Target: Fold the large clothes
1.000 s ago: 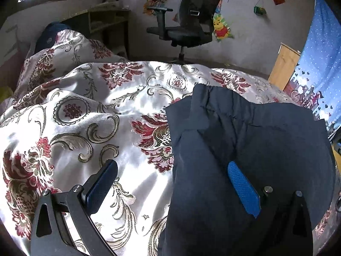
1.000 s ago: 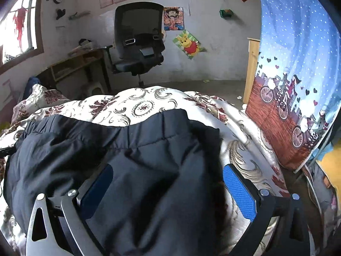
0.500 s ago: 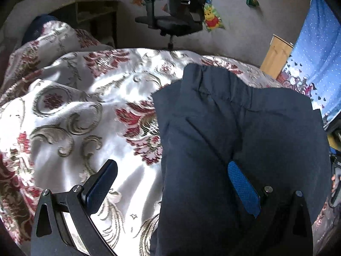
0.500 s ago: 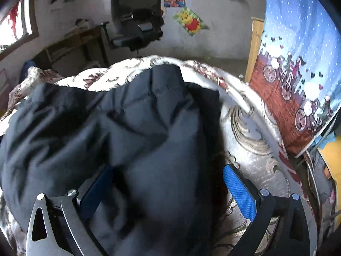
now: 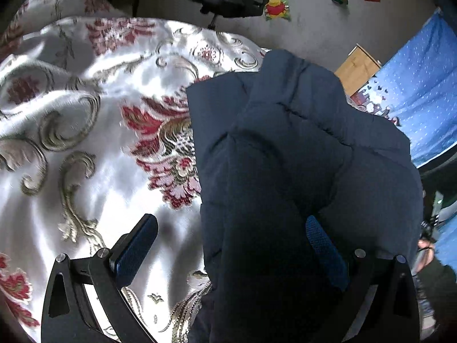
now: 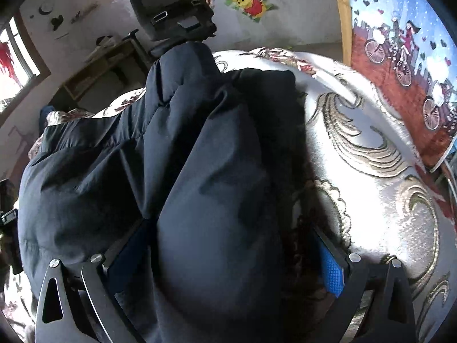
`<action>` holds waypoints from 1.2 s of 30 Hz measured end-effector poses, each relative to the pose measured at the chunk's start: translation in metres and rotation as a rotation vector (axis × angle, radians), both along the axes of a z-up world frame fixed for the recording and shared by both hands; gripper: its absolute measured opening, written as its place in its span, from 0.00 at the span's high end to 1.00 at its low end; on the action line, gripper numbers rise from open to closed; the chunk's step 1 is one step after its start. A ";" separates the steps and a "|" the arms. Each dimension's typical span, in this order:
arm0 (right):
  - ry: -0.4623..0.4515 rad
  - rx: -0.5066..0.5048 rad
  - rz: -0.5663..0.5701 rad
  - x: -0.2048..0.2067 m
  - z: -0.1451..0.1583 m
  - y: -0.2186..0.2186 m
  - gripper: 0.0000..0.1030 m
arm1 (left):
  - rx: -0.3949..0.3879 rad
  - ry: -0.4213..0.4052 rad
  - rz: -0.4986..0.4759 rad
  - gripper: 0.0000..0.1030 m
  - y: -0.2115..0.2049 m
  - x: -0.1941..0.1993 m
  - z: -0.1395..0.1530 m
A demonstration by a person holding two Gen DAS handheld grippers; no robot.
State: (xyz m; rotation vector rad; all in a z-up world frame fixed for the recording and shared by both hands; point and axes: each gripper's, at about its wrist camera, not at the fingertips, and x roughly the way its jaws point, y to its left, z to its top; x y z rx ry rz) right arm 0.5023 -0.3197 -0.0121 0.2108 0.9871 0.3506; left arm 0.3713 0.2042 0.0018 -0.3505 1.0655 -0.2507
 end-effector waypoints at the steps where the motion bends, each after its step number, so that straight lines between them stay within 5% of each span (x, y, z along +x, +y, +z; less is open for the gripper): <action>1: 0.009 0.011 0.014 0.000 -0.001 0.001 0.00 | -0.023 0.014 -0.005 0.01 0.003 0.001 -0.003; 10: 0.038 0.055 0.025 0.007 -0.007 0.003 0.00 | -0.187 0.079 -0.045 0.01 0.016 0.007 -0.018; 23: 0.137 0.045 0.030 0.025 -0.002 0.011 0.00 | -0.276 0.146 -0.018 0.03 0.024 0.006 -0.019; 25: 0.131 0.047 0.030 0.023 -0.001 0.014 0.03 | -0.278 0.144 -0.003 0.09 0.023 0.002 -0.016; 27: 0.124 0.050 0.024 0.020 -0.001 0.016 0.07 | -0.322 0.145 0.003 0.32 0.022 0.001 -0.014; 36: 0.101 0.069 -0.007 0.003 0.007 0.015 0.37 | -0.263 0.128 0.067 0.66 0.008 -0.015 0.007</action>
